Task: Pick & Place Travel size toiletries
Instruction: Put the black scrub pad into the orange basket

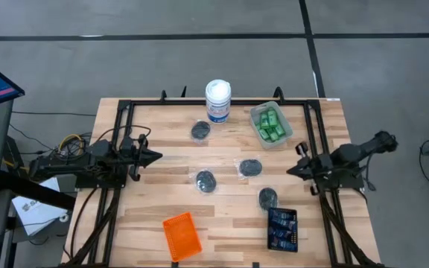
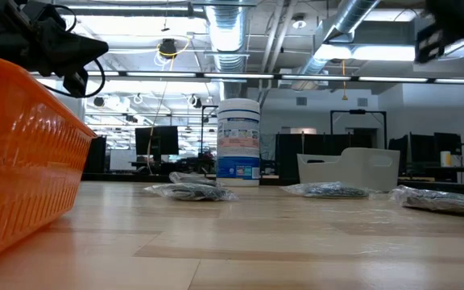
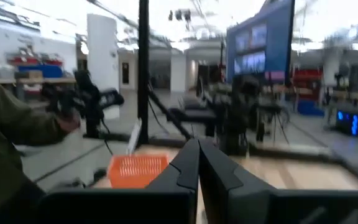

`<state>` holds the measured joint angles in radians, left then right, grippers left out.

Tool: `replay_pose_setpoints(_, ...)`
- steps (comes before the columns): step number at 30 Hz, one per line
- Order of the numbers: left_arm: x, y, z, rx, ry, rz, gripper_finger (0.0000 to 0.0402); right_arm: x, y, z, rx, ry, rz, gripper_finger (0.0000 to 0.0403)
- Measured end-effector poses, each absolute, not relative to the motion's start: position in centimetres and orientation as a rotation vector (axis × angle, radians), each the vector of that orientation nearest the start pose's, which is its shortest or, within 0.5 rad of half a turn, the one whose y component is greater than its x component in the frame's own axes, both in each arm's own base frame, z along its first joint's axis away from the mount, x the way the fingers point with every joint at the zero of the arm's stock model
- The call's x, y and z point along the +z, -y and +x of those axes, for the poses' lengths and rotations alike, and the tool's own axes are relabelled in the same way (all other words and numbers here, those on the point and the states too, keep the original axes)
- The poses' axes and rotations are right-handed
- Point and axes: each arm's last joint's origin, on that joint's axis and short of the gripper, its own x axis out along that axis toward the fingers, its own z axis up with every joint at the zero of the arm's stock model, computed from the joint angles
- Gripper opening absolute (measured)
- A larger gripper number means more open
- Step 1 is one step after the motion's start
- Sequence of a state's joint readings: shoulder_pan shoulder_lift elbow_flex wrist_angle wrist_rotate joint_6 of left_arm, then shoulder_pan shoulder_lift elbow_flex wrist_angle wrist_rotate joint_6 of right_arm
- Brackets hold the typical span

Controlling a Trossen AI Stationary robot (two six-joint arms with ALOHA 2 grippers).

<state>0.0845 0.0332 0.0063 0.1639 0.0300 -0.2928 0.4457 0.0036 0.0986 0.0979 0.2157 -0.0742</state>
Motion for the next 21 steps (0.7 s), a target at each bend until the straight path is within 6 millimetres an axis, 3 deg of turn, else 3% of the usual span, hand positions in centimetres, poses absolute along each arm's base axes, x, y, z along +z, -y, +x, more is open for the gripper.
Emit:
replay_pose_setpoints(7,17.8,-0.8,10.0,0.037,0.127,-0.285,0.0001,17.8,-3.2,9.1,0.207,0.118,0.008,0.0)
replay_pose_setpoints(11,17.7,-0.8,10.1,0.038,0.116,-0.286,0.0001,17.7,-3.3,9.1,0.307,0.112,-0.008,0.0)
replay_pose_setpoints(21,17.8,-0.8,10.2,0.036,0.128,-0.285,0.0001,16.8,-2.7,9.4,0.254,0.019,-0.022,0.0)
